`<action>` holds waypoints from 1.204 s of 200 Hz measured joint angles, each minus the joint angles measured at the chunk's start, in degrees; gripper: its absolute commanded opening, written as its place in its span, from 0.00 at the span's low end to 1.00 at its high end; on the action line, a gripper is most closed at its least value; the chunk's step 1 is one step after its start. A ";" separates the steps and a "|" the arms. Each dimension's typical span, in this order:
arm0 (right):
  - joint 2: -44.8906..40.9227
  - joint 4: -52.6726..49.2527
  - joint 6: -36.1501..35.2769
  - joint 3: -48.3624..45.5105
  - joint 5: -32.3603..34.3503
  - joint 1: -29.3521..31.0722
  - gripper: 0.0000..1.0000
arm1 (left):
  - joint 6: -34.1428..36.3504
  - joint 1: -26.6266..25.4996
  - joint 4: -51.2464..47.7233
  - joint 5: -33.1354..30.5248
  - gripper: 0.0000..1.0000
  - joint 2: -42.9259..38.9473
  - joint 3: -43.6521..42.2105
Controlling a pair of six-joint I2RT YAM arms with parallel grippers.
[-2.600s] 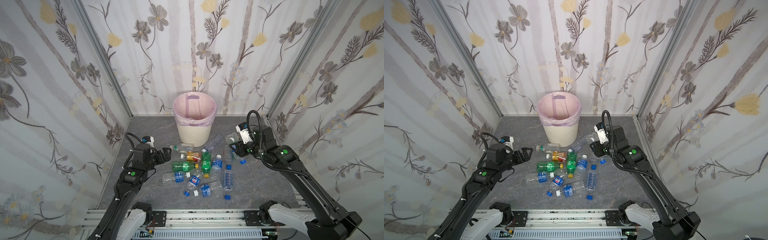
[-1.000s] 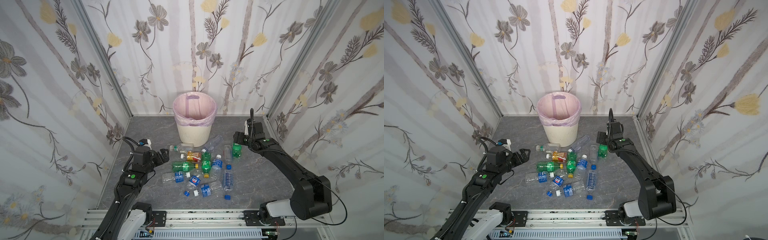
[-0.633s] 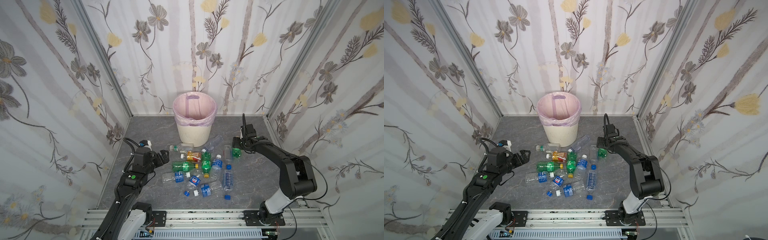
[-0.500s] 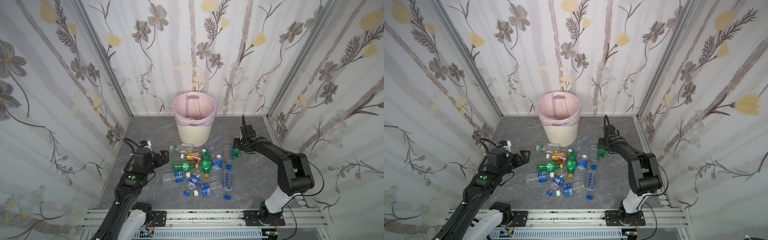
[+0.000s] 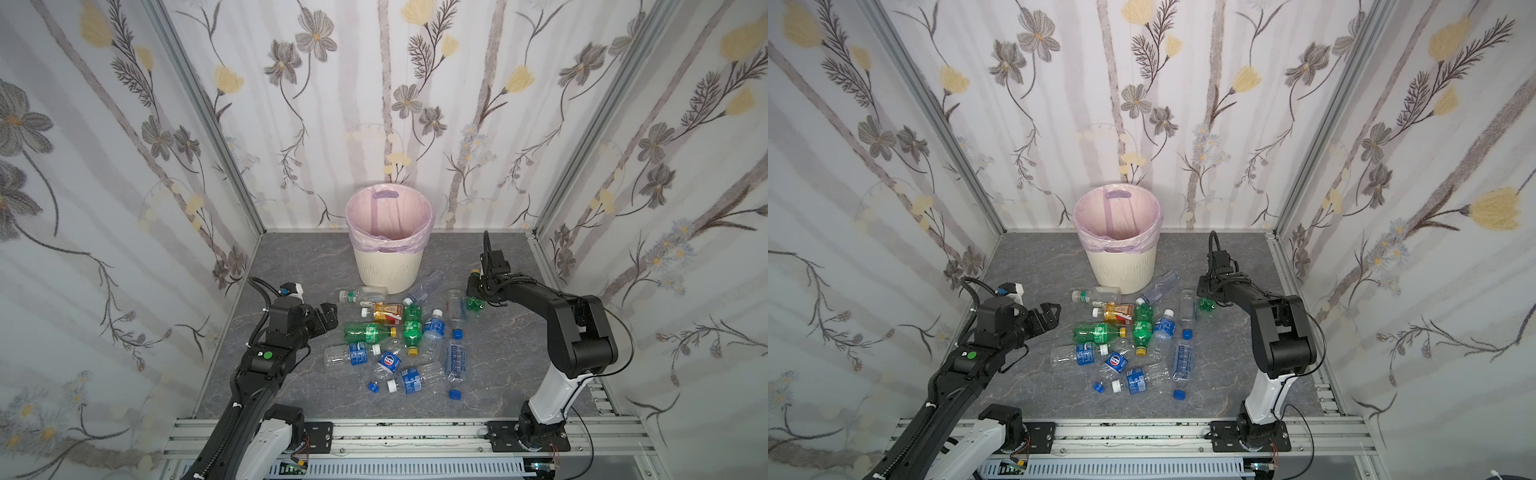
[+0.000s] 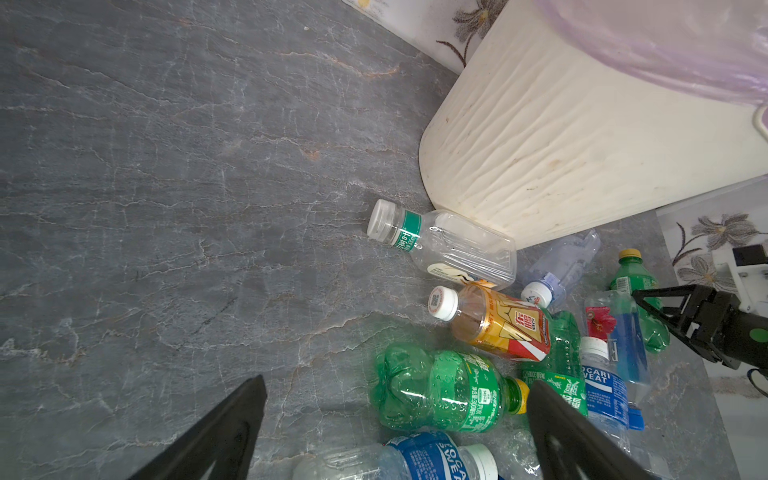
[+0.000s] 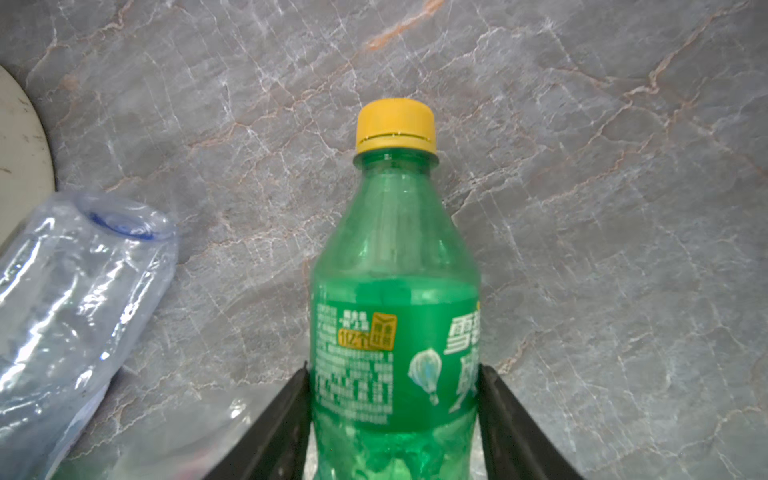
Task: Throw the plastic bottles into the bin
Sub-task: 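Lower the right gripper onto the green yellow-capped bottle and close, then lift the green bottle over the bin with the right gripper and release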
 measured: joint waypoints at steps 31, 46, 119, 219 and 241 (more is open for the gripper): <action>-0.37 0.55 -0.61 -0.55 -0.35 -0.11 0.50 | 0.20 0.00 0.00 -0.42 1.00 0.02 -0.44; -1.55 -0.44 -1.11 -1.20 -0.90 -0.11 0.50 | 0.20 0.00 0.00 -0.48 1.00 0.22 -0.57; -11.85 -4.09 -3.02 -2.93 -0.87 -0.11 0.50 | 0.44 0.00 0.00 -0.72 1.00 -0.07 -0.59; -35.65 -6.38 -7.61 -8.90 -15.74 0.72 0.50 | 0.44 0.07 0.00 -1.40 1.00 0.04 -0.57; -38.45 -6.54 -8.31 -8.94 -18.67 2.14 0.50 | 0.44 0.07 0.00 -1.55 1.00 0.28 -0.57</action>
